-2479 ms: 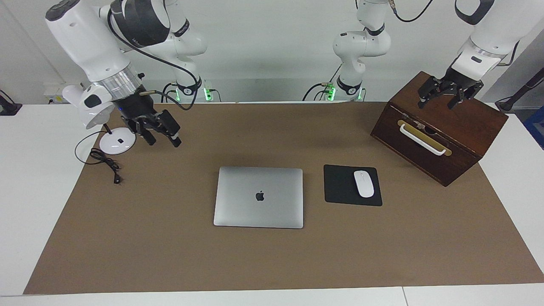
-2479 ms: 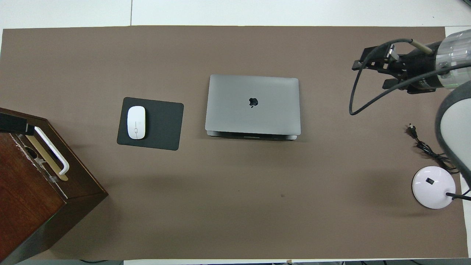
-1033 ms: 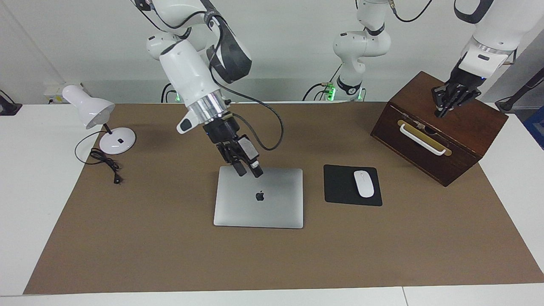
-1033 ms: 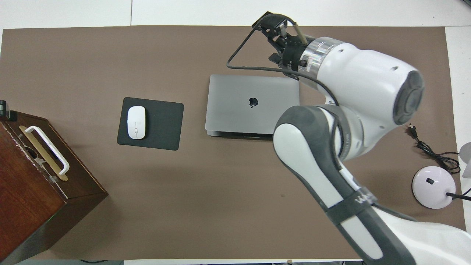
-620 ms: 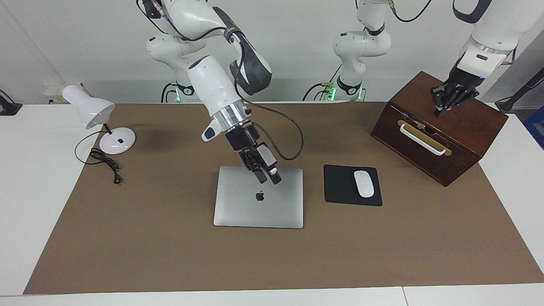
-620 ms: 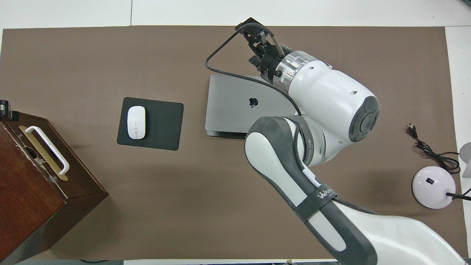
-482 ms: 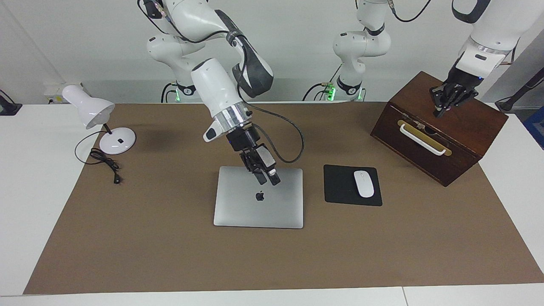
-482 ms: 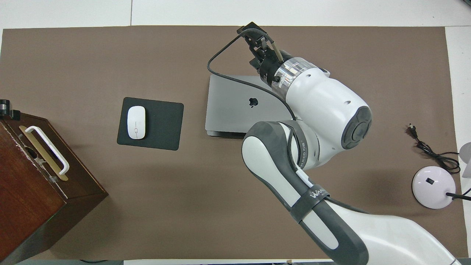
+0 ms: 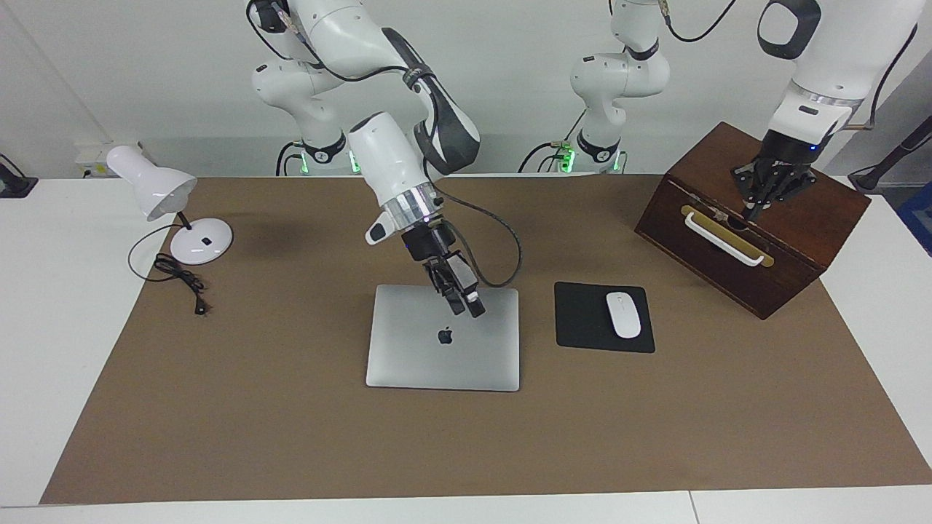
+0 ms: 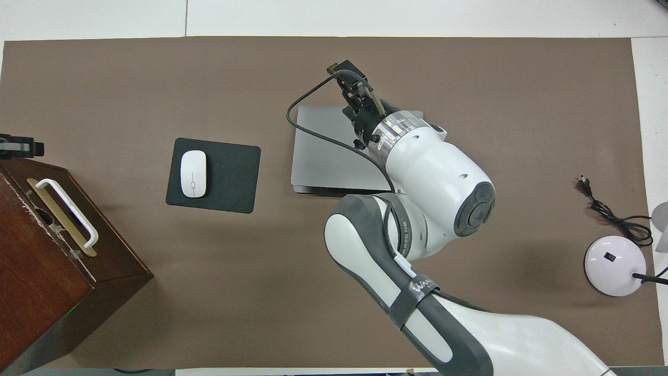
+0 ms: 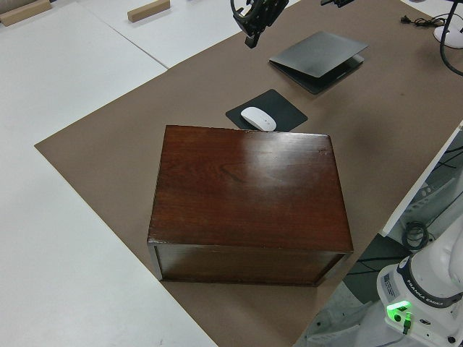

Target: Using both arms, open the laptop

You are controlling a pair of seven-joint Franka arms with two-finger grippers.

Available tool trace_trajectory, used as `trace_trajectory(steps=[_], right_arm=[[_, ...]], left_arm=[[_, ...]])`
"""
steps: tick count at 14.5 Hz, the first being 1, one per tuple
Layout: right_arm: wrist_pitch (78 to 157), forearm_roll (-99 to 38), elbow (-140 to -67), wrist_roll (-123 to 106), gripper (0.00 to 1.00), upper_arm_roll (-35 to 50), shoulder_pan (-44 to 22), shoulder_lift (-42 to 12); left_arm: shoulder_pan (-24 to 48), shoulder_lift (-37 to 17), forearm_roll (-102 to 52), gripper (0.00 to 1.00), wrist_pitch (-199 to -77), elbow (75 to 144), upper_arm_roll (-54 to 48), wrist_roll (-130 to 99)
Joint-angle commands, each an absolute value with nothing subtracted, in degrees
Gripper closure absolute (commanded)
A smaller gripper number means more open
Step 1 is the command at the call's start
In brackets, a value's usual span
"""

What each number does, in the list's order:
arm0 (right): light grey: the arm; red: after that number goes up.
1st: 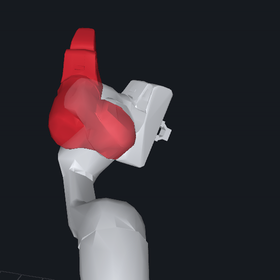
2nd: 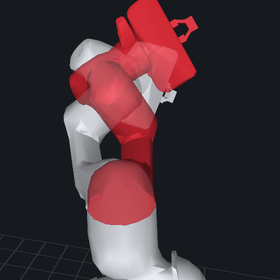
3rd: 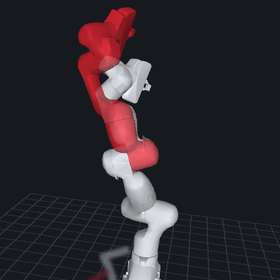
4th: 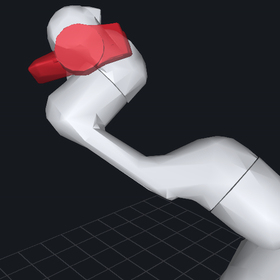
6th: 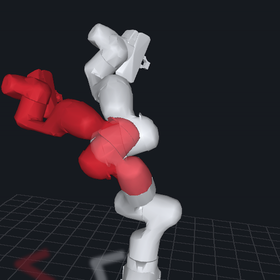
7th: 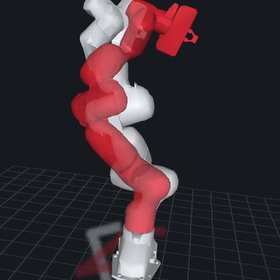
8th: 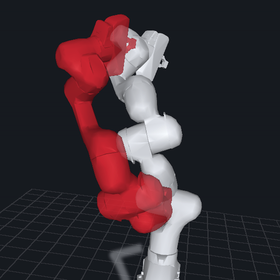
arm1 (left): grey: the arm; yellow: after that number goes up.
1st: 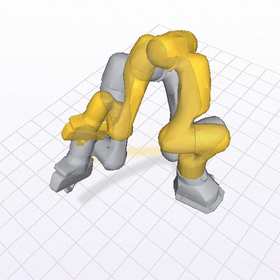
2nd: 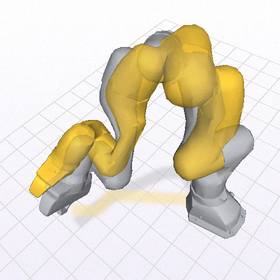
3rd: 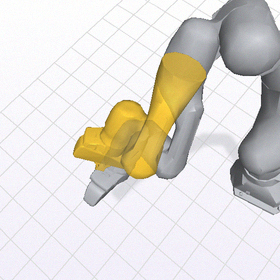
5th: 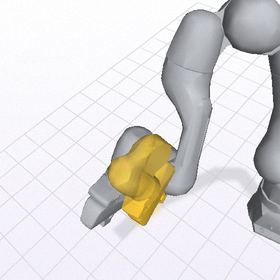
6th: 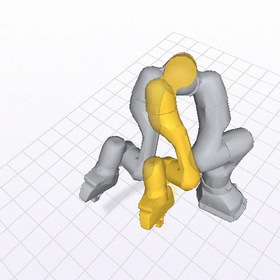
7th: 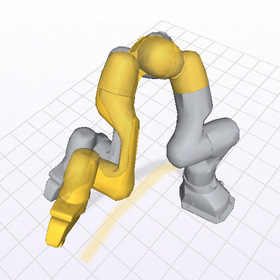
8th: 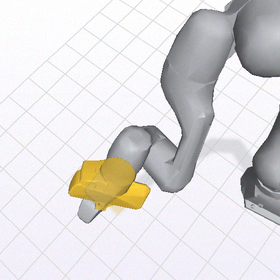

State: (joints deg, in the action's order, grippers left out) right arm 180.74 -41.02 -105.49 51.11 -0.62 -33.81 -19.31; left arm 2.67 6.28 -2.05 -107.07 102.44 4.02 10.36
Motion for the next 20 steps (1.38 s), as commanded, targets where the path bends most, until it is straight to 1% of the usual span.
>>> trace_trajectory(steps=[1,2,4,6,8,11,13,16,20], right_arm=[[186.84,-42.8,-110.9,52.38,0.0,-0.88,-35.59,-17.49],[187.9,-43.85,-112.05,52.38,0.0,-0.79,-36.47,-17.14],[190.36,-47.0,-113.2,51.86,0.0,-0.7,-37.88,-16.61],[194.31,-49.04,-115.04,51.15,0.0,-0.62,-39.11,-16.52],[197.12,-49.39,-116.36,51.5,0.0,-0.53,-40.33,-16.44],[200.73,-53.95,-117.33,51.07,0.0,-0.53,-42.97,-16.35],[200.83,-57.11,-118.47,50.89,0.0,-0.44,-44.64,-15.82],[200.83,-65.27,-119.96,45.55,0.0,-0.44,-46.49,-14.77],[200.83,-80.12,-121.64,31.67,0.0,-0.44,-46.41,-12.57]], left_arm=[[3.07,11.77,-1.93,1.0,-113.61,111.77,4.04,13.09],[3.6,12.73,-2.02,1.0,-116.25,114.93,3.87,13.18],[6.84,14.93,-2.11,1.0,-121.87,121.7,4.04,15.63],[9.47,16.69,-2.11,1.0,-127.24,127.42,3.96,17.48],[12.03,18.01,-2.11,1.0,-130.77,131.55,3.96,19.5],[15.64,18.46,-2.81,1.0,-135.69,135.95,4.04,19.69],[17.04,18.37,-7.62,1.0,-141.04,139.03,4.04,19.69],[20.47,17.41,-10.71,1.0,-150.79,143.77,4.04,19.69],[26.0,12.93,-13.88,1.0,-162.66,146.68,4.04,19.6]])
